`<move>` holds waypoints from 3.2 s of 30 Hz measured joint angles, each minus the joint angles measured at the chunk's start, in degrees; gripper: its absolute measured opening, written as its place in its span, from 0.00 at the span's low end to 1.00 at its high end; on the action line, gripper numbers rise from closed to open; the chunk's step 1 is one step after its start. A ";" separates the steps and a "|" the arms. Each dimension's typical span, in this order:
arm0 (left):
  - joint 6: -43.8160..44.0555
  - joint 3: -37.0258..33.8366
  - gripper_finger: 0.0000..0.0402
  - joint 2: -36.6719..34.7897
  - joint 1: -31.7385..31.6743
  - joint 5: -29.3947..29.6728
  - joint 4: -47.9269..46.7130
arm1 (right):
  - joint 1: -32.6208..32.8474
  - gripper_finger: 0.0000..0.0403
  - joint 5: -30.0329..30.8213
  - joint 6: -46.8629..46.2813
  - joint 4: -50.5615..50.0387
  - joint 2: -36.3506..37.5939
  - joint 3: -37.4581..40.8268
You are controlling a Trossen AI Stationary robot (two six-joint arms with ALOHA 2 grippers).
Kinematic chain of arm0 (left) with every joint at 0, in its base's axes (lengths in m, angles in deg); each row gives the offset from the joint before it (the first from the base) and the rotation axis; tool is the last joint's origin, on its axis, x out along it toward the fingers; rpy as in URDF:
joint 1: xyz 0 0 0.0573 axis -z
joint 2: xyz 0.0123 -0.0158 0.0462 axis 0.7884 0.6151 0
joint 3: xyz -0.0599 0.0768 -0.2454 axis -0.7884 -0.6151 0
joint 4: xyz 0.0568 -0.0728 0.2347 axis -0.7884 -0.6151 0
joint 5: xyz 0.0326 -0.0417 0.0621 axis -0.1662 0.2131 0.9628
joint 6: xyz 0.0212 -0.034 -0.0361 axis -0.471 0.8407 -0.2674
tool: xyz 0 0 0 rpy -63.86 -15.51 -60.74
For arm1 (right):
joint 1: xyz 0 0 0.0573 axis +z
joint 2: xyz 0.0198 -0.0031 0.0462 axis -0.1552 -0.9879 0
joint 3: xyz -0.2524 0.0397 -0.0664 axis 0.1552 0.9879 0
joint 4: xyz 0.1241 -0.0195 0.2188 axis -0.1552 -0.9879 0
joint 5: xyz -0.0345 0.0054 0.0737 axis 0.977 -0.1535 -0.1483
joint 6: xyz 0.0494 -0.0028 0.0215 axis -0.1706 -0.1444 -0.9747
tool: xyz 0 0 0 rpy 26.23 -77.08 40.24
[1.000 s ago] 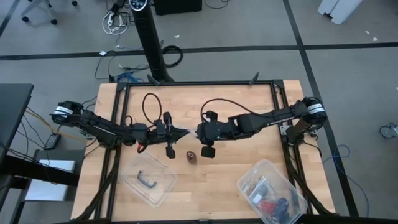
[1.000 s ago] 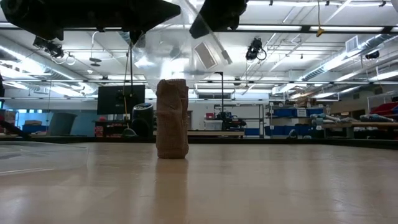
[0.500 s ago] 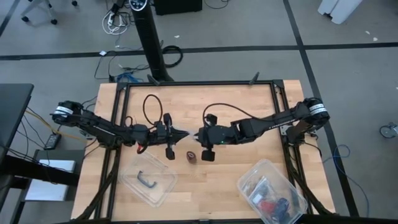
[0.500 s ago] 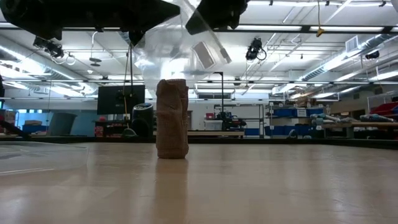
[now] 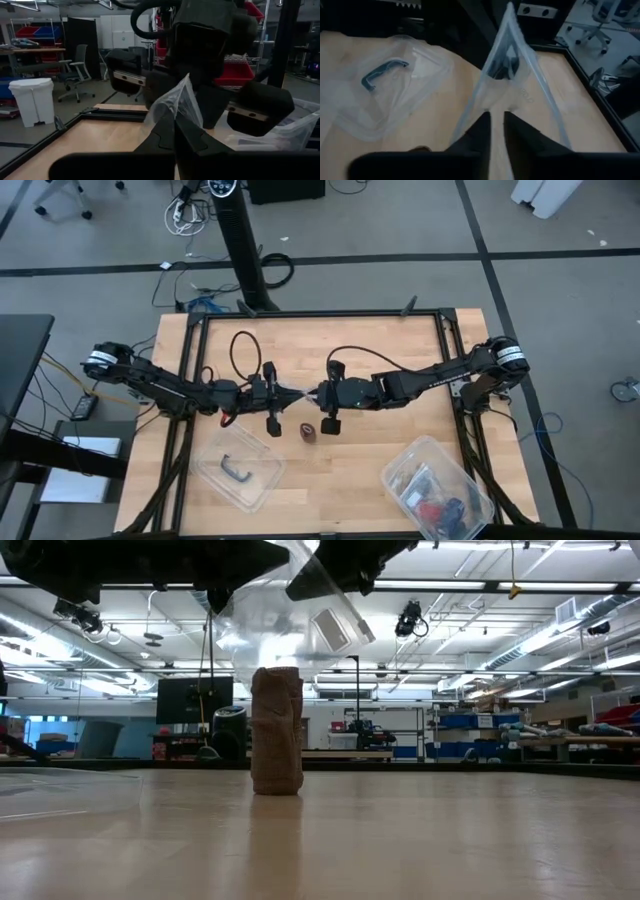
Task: Roll bandage
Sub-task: Put the rolled brown bandage into the transparent zip bag
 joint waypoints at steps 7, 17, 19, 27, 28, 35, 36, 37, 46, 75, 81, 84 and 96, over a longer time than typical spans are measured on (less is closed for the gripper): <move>-0.03 0.00 0.00 0.00 0.29 -0.52 -0.07 | -0.12 0.45 0.10 -1.89 -0.34 0.12 0.00; -3.30 0.04 0.00 0.00 -0.13 3.39 -4.74 | 3.18 0.67 4.71 -3.12 -6.06 4.26 -0.02; -3.82 0.04 0.00 0.02 -0.17 3.43 -4.71 | 4.41 0.67 7.06 -3.12 -7.28 5.94 -0.02; -4.57 0.04 0.00 0.00 -1.60 3.62 -4.54 | 11.29 0.68 14.63 -3.80 -8.76 11.70 -0.07; -4.65 0.04 0.00 0.01 -1.87 3.82 -4.37 | 12.16 0.68 14.72 -4.55 -9.02 11.78 -0.07; -4.92 0.00 0.00 0.02 -6.65 3.59 -2.29 | 15.47 0.68 15.56 -13.55 0.02 9.43 9.07; -4.92 0.00 0.00 0.01 -7.31 2.61 -1.49 | 15.48 0.68 15.54 -14.25 4.09 8.92 12.11; -4.90 0.00 0.00 0.01 -7.91 1.66 -0.71 | 15.42 0.68 15.56 -14.74 9.40 8.30 15.12; -3.67 -0.02 0.00 0.02 -11.01 -2.21 2.71 | 13.17 0.67 17.64 -17.67 50.24 -5.98 32.02; -3.54 -0.02 0.00 0.02 -11.82 -2.64 2.69 | 10.51 0.74 7.39 -27.05 54.58 -16.74 24.47; -3.54 -0.02 0.00 0.02 -11.82 -2.64 2.61 | 10.45 0.74 7.85 -26.12 48.44 -16.74 20.58; -3.54 -0.02 0.00 0.02 -11.82 -2.64 2.58 | 10.43 0.73 10.13 -26.84 44.64 -16.74 20.02; -3.52 -0.07 0.00 0.02 -11.82 -2.64 2.56 | 9.60 0.73 8.40 -30.84 46.23 -20.61 18.48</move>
